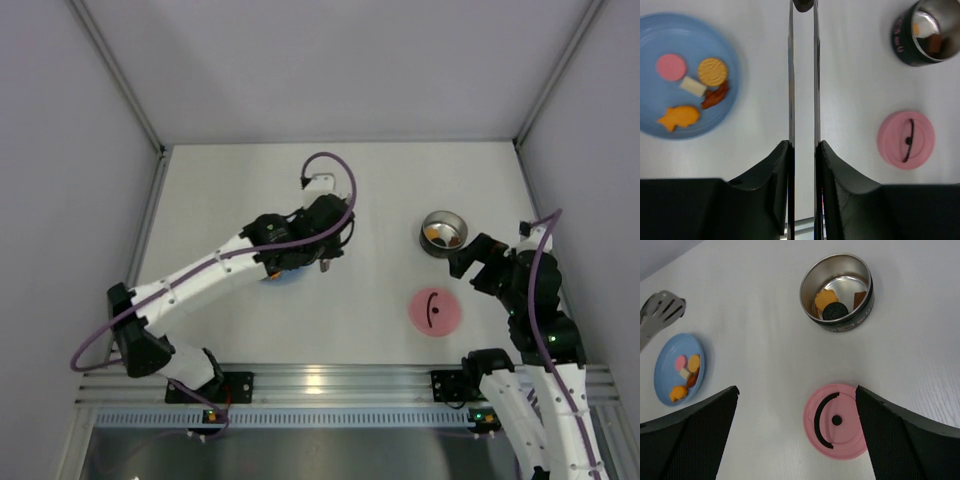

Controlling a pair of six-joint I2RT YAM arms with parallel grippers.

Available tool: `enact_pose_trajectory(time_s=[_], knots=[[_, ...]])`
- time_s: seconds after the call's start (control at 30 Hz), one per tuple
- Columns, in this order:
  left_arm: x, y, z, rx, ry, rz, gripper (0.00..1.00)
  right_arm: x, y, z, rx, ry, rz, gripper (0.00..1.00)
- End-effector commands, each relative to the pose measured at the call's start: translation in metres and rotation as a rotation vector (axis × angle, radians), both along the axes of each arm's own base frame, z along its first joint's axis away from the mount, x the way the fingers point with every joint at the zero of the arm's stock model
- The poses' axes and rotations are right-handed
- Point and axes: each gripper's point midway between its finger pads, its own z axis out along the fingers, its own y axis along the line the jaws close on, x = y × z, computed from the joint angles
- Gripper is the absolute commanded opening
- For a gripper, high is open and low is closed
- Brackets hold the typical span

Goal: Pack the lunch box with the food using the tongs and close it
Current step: Pick up the fake food from the plate, then place the fake food in the packing box.

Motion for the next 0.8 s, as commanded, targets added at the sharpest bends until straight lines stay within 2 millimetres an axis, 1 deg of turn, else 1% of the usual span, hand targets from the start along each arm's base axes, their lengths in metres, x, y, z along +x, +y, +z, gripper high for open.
enact_pose_trajectory(time_s=[0.0,0.03,0.07,0.1,0.13,0.17,0.2,0.27,0.3,0.33,0.4,0.43,0.47,0.5,0.53,0.57,0.6,0.67,0.7,0.77], knots=[[0.012,-0.076,0.019,-0.07,-0.082,-0.125,0.08,-0.006,-0.014,0.025,-0.022,-0.056,-0.068,0.99],[0.015,-0.092,0.031,-0.1,-0.101,-0.146,0.08,-0.008,-0.016,0.028,-0.027,-0.058,-0.078,0.99],[0.016,-0.104,0.029,-0.106,-0.099,-0.167,0.08,-0.011,-0.019,0.027,-0.032,-0.049,-0.091,0.99],[0.018,-0.122,0.014,-0.083,-0.082,-0.197,0.08,-0.013,-0.021,0.029,-0.034,-0.054,-0.1,0.99],[0.019,-0.139,0.023,-0.126,-0.093,-0.229,0.08,-0.015,-0.023,0.032,-0.029,-0.057,-0.116,0.99],[0.016,-0.151,0.021,-0.134,-0.091,-0.257,0.08,-0.017,-0.027,0.032,-0.033,-0.056,-0.139,0.99],[0.015,-0.166,0.008,-0.126,-0.073,-0.294,0.08,-0.02,-0.029,0.032,-0.035,-0.054,-0.15,1.0],[0.015,-0.187,0.013,-0.163,-0.092,-0.33,0.09,-0.023,-0.034,0.036,-0.043,-0.061,-0.181,1.0],[0.015,-0.196,0.002,-0.158,-0.077,-0.344,0.09,-0.025,-0.036,0.036,-0.048,-0.054,-0.188,0.99],[0.014,-0.206,0.002,-0.181,-0.077,-0.374,0.09,-0.026,-0.037,0.039,-0.048,-0.06,-0.196,0.99],[0.011,-0.22,0.002,-0.201,-0.082,-0.409,0.1,-0.027,-0.039,0.039,-0.054,-0.058,-0.206,1.0],[0.011,-0.226,-0.007,-0.193,-0.073,-0.424,0.1,-0.027,-0.039,0.04,-0.053,-0.059,-0.206,0.99],[0.012,-0.232,-0.003,-0.205,-0.084,-0.433,0.1,-0.027,-0.038,0.04,-0.052,-0.057,-0.202,1.0],[0.012,-0.237,-0.011,-0.197,-0.075,-0.439,0.1,-0.027,-0.038,0.041,-0.05,-0.06,-0.2,1.0],[0.012,-0.24,-0.011,-0.199,-0.078,-0.446,0.1,-0.027,-0.038,0.041,-0.051,-0.059,-0.198,0.99],[0.011,-0.243,-0.013,-0.2,-0.077,-0.451,0.1,-0.027,-0.038,0.041,-0.053,-0.059,-0.198,0.99],[0.012,-0.246,-0.01,-0.205,-0.08,-0.453,0.11,-0.027,-0.038,0.041,-0.056,-0.059,-0.196,0.99],[0.014,-0.247,-0.018,-0.19,-0.068,-0.447,0.13,-0.027,-0.038,0.041,-0.057,-0.057,-0.196,1.0],[0.014,-0.248,-0.018,-0.19,-0.069,-0.443,0.16,-0.026,-0.038,0.04,-0.058,-0.056,-0.194,0.99],[0.015,-0.248,-0.021,-0.184,-0.064,-0.443,0.19,-0.026,-0.037,0.039,-0.054,-0.055,-0.19,0.99]])
